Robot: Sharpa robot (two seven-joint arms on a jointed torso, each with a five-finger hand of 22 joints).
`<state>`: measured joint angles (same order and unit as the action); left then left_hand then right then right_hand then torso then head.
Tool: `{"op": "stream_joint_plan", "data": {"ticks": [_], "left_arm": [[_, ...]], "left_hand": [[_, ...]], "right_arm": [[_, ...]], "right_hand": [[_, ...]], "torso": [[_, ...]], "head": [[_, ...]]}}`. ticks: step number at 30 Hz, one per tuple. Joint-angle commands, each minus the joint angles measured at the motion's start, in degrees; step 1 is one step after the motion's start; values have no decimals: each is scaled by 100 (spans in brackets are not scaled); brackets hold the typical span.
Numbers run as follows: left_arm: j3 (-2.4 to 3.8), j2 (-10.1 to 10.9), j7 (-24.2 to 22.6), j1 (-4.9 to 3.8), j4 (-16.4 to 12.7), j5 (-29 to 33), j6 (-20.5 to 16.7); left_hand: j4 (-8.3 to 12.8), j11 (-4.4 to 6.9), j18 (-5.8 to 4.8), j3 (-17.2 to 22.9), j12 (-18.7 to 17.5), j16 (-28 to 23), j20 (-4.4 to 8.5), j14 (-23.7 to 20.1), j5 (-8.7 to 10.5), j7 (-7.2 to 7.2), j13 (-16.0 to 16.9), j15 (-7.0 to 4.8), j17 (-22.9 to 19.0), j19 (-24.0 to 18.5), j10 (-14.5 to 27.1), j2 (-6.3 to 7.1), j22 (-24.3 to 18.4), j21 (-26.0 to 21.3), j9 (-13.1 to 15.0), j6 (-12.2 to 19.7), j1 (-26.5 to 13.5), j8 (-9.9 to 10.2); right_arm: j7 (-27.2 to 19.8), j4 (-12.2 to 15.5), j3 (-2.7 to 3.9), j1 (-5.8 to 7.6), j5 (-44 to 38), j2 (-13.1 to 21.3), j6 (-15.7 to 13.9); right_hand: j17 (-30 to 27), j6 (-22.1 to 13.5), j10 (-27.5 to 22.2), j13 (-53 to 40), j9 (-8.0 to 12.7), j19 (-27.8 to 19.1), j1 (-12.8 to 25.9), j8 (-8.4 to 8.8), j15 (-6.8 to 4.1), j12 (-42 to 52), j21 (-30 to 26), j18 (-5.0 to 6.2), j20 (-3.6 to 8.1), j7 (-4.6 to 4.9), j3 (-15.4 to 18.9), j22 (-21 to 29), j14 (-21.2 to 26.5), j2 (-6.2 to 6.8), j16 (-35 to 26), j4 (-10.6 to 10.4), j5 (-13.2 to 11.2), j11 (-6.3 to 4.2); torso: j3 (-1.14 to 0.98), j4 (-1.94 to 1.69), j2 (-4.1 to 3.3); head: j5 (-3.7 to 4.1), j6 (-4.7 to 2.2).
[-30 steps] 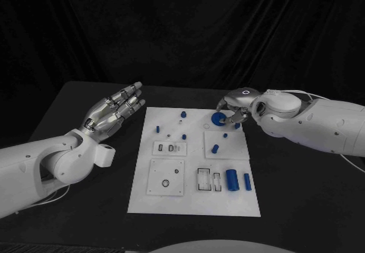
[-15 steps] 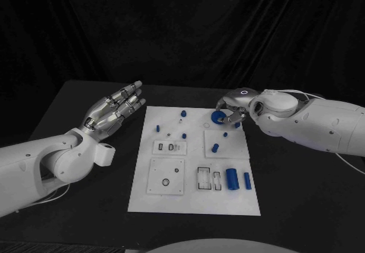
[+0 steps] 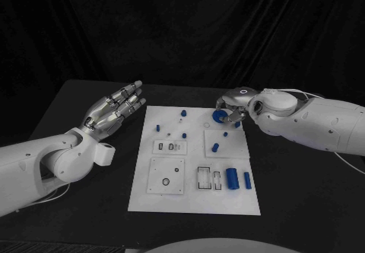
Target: Assemble the parts on the task board
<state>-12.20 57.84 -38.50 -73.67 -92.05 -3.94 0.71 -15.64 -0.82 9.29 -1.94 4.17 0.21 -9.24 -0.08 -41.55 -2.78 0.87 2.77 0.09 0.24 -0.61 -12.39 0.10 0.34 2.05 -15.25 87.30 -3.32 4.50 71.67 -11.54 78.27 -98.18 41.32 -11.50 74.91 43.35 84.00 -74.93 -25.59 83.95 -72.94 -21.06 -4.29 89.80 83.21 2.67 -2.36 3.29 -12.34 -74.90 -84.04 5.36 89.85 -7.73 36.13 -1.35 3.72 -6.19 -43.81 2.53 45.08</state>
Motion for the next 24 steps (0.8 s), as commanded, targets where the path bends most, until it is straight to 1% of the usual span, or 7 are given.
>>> {"op": "stream_joint_plan", "data": {"ticks": [1, 4, 8, 13, 16, 21, 24], "left_arm": [[5, -5, -44, -2, -9, -16, 85], [5, 4, -42, -2, -12, -16, 87], [5, 12, -37, -2, -13, -16, 89], [5, 8, -30, -1, -4, -16, 97], [5, -4, -26, -1, 4, -16, 106], [4, -21, -15, -1, 20, -16, 126], [4, -19, -8, 0, 24, -16, 127]], "left_hand": [[10, -54, 95, 48, 34, -21, -36, 8, -30, -23, 9, 44, -9, -5, 5, -4, 5, -17, 6, 13, 69, -21], [10, -54, 95, 48, 34, -21, -36, 8, -30, -23, 9, 44, -9, -5, 5, -4, 5, -17, 6, 13, 69, -21], [10, -54, 95, 48, 34, -21, -36, 8, -30, -23, 9, 44, -9, -5, 5, -4, 5, -17, 6, 13, 69, -21], [14, -56, 94, 58, 36, -21, -38, 8, -35, -24, 9, 49, -9, -5, 5, -3, 5, -18, 6, 11, 73, -21], [17, -56, 94, 67, 38, -21, -41, 8, -38, -24, 9, 57, -9, -4, 5, -3, 5, -17, 6, 15, 76, -20], [17, -56, 94, 67, 38, -21, -41, 8, -38, -24, 9, 57, -9, -4, 5, -3, 5, -17, 6, 15, 76, -20], [21, -55, 91, 80, 35, -21, -46, 8, -40, -24, 8, 70, -9, -4, 7, -2, 5, -17, 5, 19, 80, -19]], "right_arm": [[-29, 47, -33, -60, -42, 38, 33], [-30, 133, -33, -58, -42, 75, -43], [-17, 262, -33, -37, -42, 122, -107], [-8, 464, -33, 32, -42, 167, -184], [-4, 554, -33, 64, -42, 169, -204], [-7, 685, -33, 98, -42, 106, -192], [-21, 706, -32, 110, -42, 8, -147]], "right_hand": [[1509, -46, 600, -1507, -1023, 157, -17, -721, 12, 20, -22, -75, 3, -11, -30, -1206, -596, -15, 15, 14, 41, -1], [1509, -60, 600, -1507, -1065, 167, -3, -763, 9, 20, -10, -79, 6, -13, -52, -1214, -596, -7, 15, 19, 97, -1], [1509, -95, 600, -1507, -1078, 182, 17, -765, 8, 20, 10, -84, 7, -8, -64, -1224, -596, 7, 15, 14, 128, 0], [1509, -97, 600, -1507, -1089, 189, 30, -775, 9, 20, 20, -87, 7, -4, -79, -1230, -596, 5, 15, 6, 159, 1], [1509, -97, 600, -1507, -1091, 192, 35, -777, 9, 20, 23, -88, 7, -3, -81, -1231, -596, 6, 15, 3, 162, 2], [1509, -108, 600, -1507, -1093, 195, 59, -776, 11, 20, 26, -89, 7, 3, -85, -1234, -596, 14, 15, -10, 154, 5], [1509, -121, 600, -1507, -1092, 200, 70, -769, 12, 20, 32, -91, 6, 4, -93, -1237, -596, 17, 15, -17, 132, 7]], "torso": [[0, 8, 4], [1, 10, 5], [2, 10, 3], [1, 0, 0], [0, 6, 2], [6, 1, 0], [5, 4, 1]], "head": [[-20, -4], [-31, 0], [-34, 4], [-19, 16], [-24, 25], [-27, 24], [-23, 26]]}}
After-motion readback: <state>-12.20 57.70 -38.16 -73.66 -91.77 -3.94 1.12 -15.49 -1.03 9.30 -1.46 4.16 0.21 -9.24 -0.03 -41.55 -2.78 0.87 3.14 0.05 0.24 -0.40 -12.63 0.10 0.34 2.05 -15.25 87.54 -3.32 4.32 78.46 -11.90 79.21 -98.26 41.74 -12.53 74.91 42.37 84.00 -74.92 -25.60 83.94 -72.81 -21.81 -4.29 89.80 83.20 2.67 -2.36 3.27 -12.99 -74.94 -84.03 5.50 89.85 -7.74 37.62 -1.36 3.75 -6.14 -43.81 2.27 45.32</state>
